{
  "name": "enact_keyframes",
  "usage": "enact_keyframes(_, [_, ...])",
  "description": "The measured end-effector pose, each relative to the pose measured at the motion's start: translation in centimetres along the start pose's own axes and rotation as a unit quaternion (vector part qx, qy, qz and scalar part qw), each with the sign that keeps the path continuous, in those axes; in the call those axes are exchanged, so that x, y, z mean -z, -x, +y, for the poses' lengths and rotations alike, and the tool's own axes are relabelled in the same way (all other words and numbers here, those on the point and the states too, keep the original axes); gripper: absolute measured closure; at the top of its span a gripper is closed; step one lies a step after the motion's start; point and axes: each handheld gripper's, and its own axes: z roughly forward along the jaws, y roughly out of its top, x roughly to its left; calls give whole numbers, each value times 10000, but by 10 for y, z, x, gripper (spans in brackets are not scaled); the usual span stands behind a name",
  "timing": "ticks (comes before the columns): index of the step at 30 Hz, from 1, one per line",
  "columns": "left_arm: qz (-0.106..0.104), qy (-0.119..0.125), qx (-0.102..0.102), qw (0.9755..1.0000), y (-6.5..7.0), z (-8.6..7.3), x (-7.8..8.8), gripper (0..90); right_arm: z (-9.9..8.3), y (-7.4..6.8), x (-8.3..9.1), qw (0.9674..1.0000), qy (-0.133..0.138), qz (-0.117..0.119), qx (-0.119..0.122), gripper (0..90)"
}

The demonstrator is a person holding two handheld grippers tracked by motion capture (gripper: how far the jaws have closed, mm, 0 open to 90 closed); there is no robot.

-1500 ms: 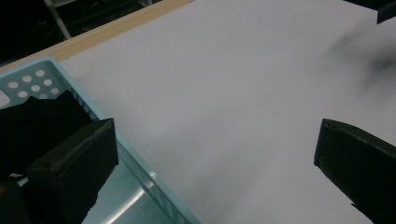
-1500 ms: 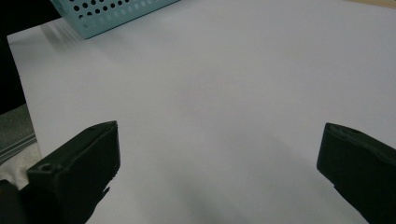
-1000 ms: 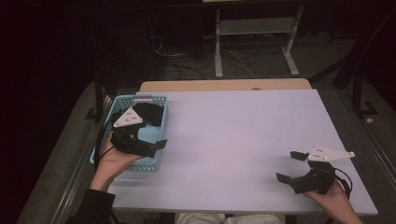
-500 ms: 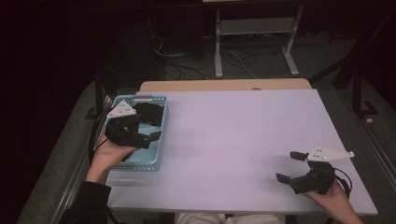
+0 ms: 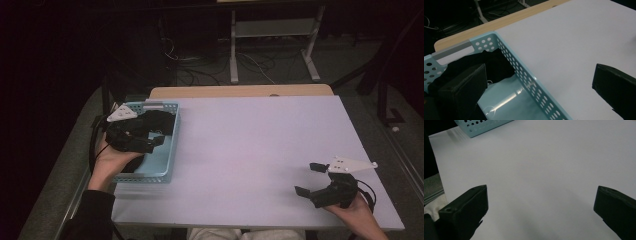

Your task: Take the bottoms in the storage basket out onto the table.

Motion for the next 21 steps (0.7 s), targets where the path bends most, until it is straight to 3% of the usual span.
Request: enact_keyframes(21, [350,-229,210,9989,-28,-4,-6,0,0,0,-1,10000,-53,6,25,0])
